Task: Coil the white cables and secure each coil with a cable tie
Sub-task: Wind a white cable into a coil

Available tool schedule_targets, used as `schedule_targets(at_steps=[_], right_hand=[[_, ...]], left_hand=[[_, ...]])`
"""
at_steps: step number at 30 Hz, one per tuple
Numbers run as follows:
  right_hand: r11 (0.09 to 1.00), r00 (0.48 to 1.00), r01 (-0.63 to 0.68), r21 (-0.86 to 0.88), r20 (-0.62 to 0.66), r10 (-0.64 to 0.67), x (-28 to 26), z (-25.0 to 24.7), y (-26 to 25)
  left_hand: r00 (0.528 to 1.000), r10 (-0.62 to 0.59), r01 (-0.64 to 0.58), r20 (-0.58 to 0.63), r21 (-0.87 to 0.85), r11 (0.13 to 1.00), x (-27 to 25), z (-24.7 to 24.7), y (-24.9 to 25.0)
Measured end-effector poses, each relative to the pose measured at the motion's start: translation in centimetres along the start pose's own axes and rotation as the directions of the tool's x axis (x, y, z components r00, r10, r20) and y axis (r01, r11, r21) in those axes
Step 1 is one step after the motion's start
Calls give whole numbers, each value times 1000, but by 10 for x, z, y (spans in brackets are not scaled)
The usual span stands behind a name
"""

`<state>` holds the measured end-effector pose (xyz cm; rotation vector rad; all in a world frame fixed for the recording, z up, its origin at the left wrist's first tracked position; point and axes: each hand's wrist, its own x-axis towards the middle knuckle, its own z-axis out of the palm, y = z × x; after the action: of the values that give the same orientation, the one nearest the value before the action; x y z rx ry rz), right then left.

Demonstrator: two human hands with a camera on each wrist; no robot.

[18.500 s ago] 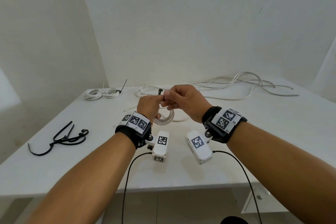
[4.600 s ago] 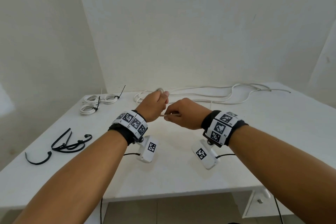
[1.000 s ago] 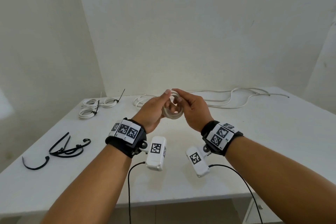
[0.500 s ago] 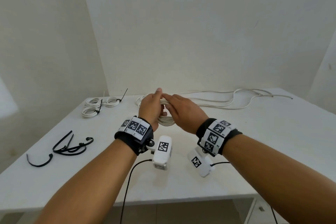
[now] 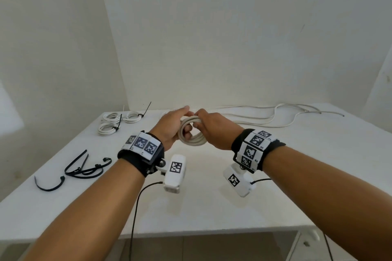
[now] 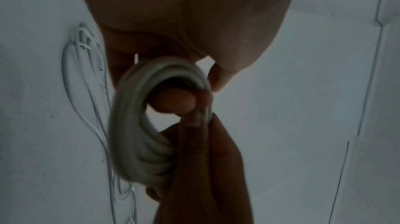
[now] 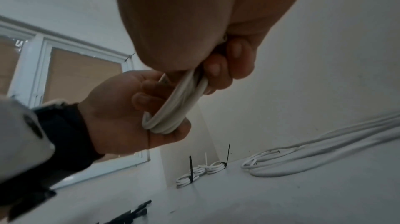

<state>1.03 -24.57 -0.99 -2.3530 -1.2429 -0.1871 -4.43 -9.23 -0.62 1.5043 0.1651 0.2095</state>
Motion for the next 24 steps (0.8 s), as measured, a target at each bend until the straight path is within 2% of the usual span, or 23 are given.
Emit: schedule_targets(at_steps=[2,4,6,9,11,13,16,20,22,24], right_hand=[[998,997,17,-63,79,-12,2,3,-4],[995,993,48,-91,115,-37,6,6,-10],[996,993,77,-39,95,-73,12,10,-20],[997,998,66,45,14,-66,23,21,-37],[999,1000,-3,39,-27,5,31,29,-47],[998,998,-57,-10,-11,57,39,35,-59],[996,997,-17,-82,73,23,50,45,-80],[990,990,-61,126,134,44,73,64,-99],[973,976,-78,217,215,31,85,74,-104],[935,951,-121,332,310,13,94,83,-111]], left_hand=[[995,-87,85,47,36,996,-4,-7,0],[995,-95,95,4,36,995,-8,-9,-2],[993,-22,29,-120,57,998,-9,-10,-5],[950,80,-69,-300,46,997,-7,-21,-8],[927,97,-102,-362,7,995,-8,-32,-10],[908,100,-115,-406,-14,993,-9,-45,-11],[895,76,-110,-439,-51,993,-12,-67,-16],[879,84,-125,-469,-57,991,-22,-102,-21],[843,74,-123,-533,-57,991,-29,-124,-21],[786,39,-112,-617,-80,991,-36,-150,-21]])
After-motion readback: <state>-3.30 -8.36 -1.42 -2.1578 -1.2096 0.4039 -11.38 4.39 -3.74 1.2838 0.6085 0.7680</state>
